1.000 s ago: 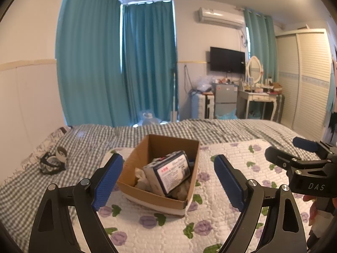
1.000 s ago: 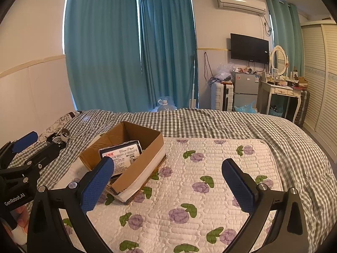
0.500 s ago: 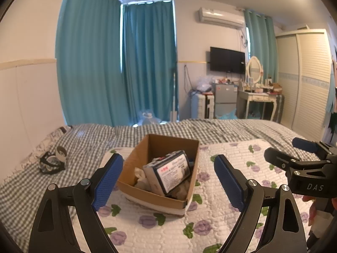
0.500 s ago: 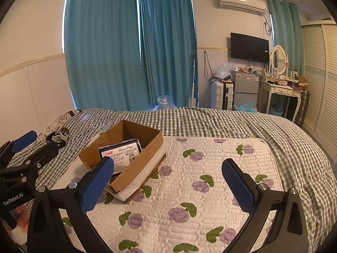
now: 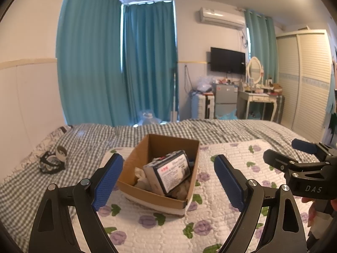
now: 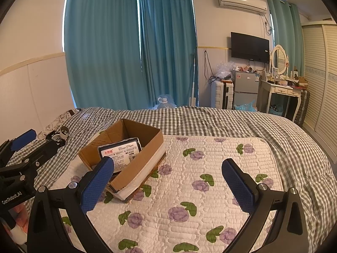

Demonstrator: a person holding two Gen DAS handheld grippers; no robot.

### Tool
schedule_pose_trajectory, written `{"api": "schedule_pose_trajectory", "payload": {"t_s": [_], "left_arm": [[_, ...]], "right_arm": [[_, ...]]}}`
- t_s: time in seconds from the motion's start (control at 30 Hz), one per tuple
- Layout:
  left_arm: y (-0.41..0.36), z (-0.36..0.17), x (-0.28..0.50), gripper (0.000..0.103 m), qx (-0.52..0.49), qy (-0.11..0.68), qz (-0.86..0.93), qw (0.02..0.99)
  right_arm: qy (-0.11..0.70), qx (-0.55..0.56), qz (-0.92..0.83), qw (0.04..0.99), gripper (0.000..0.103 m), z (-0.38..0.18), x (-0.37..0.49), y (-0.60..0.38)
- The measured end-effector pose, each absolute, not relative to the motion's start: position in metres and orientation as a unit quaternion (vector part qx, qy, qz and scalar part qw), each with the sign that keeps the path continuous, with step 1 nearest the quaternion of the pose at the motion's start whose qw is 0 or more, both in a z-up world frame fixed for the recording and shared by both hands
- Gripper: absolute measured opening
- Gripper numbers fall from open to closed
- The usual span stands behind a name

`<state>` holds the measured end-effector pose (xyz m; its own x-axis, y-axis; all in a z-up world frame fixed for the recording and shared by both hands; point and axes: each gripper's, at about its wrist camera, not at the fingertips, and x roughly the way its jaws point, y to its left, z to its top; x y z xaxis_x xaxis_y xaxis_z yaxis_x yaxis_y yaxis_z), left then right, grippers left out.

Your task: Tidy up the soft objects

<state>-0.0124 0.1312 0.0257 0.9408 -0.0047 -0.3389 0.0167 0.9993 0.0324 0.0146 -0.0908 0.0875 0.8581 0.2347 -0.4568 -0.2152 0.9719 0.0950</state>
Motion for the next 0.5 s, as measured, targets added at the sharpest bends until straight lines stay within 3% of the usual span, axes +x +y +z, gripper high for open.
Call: {"api": "schedule_pose_trajectory", "payload": {"t_s": [0.5], "left_arm": [[0.1353,0.0265,-0.0111,0.089,0.018,0.174,-0.003,0.985]], "right_arm": [[0.241,0.02,0.116,0.963,0.103,0.0864,0.0148,-0.0905]]}}
